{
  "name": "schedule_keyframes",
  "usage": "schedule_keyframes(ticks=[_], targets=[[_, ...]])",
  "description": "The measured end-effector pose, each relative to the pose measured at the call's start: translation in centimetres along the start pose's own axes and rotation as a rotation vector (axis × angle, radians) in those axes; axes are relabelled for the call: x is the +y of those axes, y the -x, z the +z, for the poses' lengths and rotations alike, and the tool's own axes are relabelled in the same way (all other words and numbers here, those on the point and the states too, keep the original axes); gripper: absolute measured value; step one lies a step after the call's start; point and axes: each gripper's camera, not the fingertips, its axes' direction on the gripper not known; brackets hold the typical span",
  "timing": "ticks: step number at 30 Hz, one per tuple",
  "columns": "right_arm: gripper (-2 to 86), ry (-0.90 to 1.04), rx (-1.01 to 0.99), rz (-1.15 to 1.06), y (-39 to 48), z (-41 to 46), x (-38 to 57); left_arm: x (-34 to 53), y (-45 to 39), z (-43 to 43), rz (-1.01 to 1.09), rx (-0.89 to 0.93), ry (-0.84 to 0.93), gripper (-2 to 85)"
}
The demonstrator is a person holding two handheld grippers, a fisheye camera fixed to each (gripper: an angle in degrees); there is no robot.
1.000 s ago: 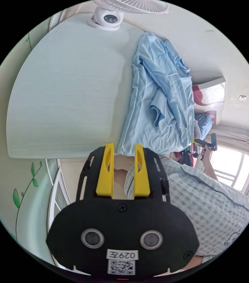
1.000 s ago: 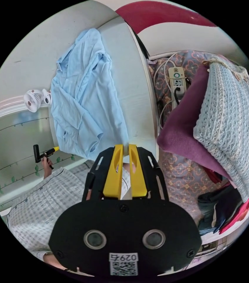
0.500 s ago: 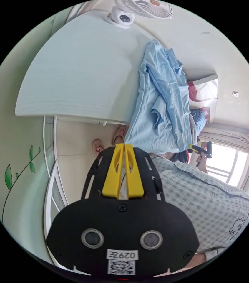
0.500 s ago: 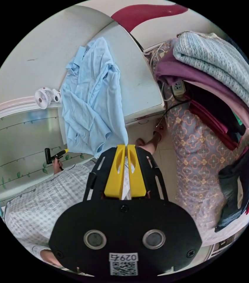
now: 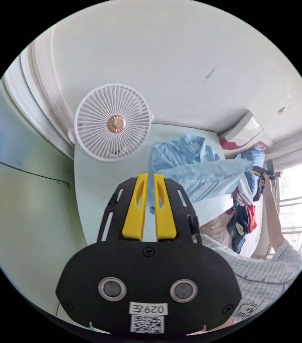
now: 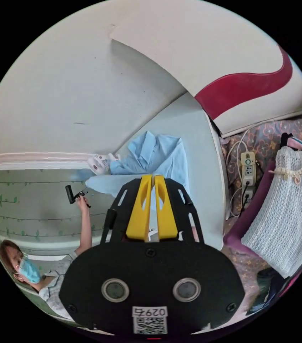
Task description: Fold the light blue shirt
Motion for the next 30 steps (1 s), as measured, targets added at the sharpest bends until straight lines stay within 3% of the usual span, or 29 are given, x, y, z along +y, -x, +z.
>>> schedule_keyframes(ticks=[3,5,9,12,14,17,19,21,24,27,30], targets=[[3.9,-0.007,-0.043,-0.051,-0.4,0.2,-1.6,-0.3,-0.1,1.6,-0.088,-0.009,0.012,17.6],[2.7,0.028,0.004,-0.126,-0.2,1.4,-0.5,1.6,-0.1,3.3,-0.115,0.024,0.002,17.3],[0.8,0.115,0.199,-0.199,0.1,5.6,1.9,4.1,-2.0,9.1,-0.103,0.219,0.055,9.0],[0.2,0.223,0.182,-0.299,1.9,10.3,2.1,2.8,-5.2,13.0,-0.049,0.158,0.100,0.6],[-0.1,0.324,0.194,-0.338,2.9,14.0,1.7,1.3,-6.5,15.8,-0.033,0.088,0.167,-0.4],[-0.3,0.455,0.371,-0.393,3.8,19.7,1.9,0.1,-7.2,21.7,-0.012,-0.064,0.362,-0.8],[-0.4,0.515,0.630,-0.566,4.5,22.5,3.9,0.9,-6.8,21.5,-0.023,-0.122,0.330,-0.9],[-0.4,0.484,0.705,-0.615,5.1,22.4,5.2,1.6,-5.7,21.3,-0.048,-0.043,0.363,-0.9],[-0.4,0.483,0.773,-0.596,6.0,22.0,6.0,3.2,-4.8,18.5,-0.089,0.014,0.266,-1.0],[-0.5,0.357,0.659,-0.575,8.5,19.8,7.4,4.3,-4.7,16.2,-0.077,0.005,0.187,-1.0],[-0.5,0.332,0.495,-0.591,11.8,20.5,9.2,4.4,-3.8,17.5,-0.026,0.001,0.255,-1.0]])
